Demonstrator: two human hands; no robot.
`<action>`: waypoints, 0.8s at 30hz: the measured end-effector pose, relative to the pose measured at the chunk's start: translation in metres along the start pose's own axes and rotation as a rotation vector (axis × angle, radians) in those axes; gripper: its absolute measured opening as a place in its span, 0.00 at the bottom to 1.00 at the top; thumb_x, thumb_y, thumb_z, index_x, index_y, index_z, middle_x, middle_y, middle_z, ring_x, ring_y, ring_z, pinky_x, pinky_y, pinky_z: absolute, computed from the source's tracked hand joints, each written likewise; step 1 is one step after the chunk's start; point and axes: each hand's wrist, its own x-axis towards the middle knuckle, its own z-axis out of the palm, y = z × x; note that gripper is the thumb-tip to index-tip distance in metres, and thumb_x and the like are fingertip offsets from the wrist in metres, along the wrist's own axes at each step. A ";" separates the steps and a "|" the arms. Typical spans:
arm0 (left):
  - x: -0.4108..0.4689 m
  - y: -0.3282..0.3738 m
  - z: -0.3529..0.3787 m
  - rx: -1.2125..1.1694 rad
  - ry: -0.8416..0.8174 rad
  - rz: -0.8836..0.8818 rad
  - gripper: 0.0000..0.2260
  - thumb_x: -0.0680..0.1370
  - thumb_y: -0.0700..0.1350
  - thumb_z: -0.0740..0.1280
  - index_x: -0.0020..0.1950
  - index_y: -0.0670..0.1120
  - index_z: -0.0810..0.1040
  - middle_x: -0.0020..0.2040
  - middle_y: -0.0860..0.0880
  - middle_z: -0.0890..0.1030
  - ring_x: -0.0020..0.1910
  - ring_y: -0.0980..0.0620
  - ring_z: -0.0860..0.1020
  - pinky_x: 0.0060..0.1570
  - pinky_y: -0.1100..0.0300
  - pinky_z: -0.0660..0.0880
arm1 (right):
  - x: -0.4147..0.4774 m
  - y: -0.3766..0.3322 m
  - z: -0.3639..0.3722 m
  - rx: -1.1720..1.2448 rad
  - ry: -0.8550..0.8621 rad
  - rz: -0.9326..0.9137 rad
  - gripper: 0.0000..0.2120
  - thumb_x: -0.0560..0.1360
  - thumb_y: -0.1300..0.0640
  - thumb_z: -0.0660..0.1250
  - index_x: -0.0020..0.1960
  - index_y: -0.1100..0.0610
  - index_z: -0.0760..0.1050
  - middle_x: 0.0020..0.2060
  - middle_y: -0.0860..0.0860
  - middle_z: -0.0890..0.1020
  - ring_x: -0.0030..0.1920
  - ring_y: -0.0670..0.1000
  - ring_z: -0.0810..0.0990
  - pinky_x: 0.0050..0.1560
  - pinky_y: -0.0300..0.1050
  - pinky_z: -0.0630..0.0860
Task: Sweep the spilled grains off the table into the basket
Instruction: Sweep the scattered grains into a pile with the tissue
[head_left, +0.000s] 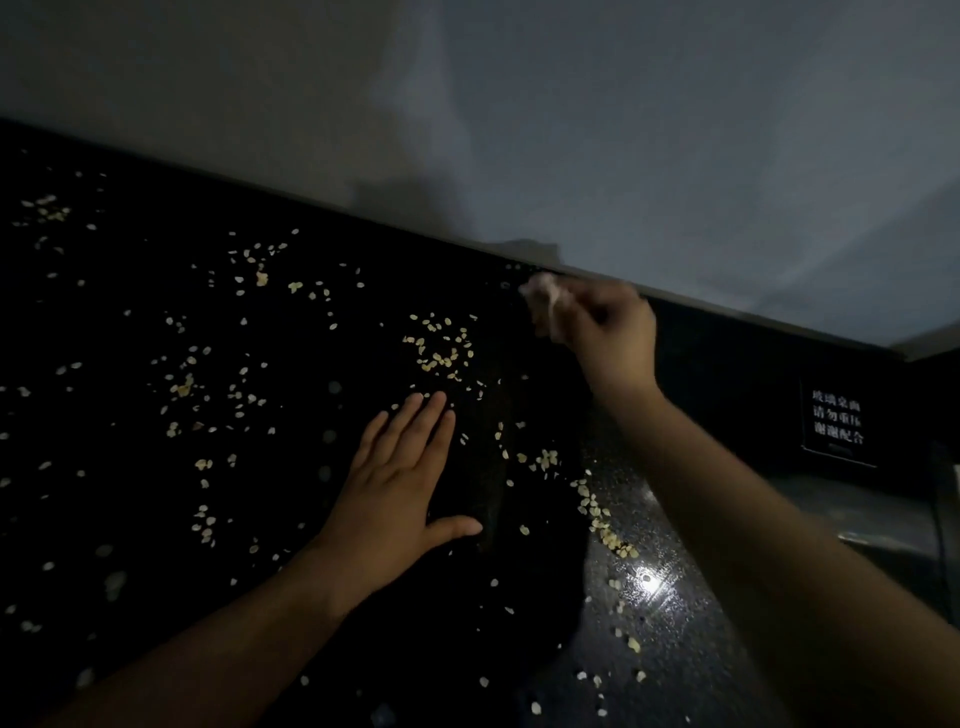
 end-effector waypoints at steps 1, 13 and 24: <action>0.001 0.000 0.000 0.001 0.007 0.005 0.45 0.71 0.74 0.51 0.78 0.44 0.53 0.79 0.48 0.47 0.77 0.51 0.43 0.72 0.50 0.43 | 0.021 0.000 0.008 -0.013 0.030 0.018 0.06 0.76 0.53 0.68 0.44 0.53 0.83 0.46 0.54 0.83 0.44 0.47 0.83 0.47 0.49 0.81; 0.002 0.001 -0.001 0.019 -0.023 -0.007 0.46 0.69 0.73 0.53 0.76 0.43 0.57 0.78 0.46 0.52 0.77 0.49 0.47 0.72 0.50 0.45 | -0.011 0.003 0.028 -0.237 -0.285 -0.229 0.09 0.77 0.61 0.67 0.55 0.56 0.81 0.51 0.50 0.78 0.53 0.48 0.77 0.55 0.43 0.75; 0.001 0.003 -0.003 0.022 -0.057 -0.042 0.49 0.66 0.75 0.44 0.78 0.46 0.43 0.78 0.50 0.37 0.75 0.53 0.34 0.75 0.50 0.38 | -0.060 0.008 -0.034 0.046 -0.069 0.014 0.07 0.77 0.61 0.67 0.47 0.50 0.81 0.48 0.51 0.79 0.46 0.43 0.80 0.45 0.39 0.80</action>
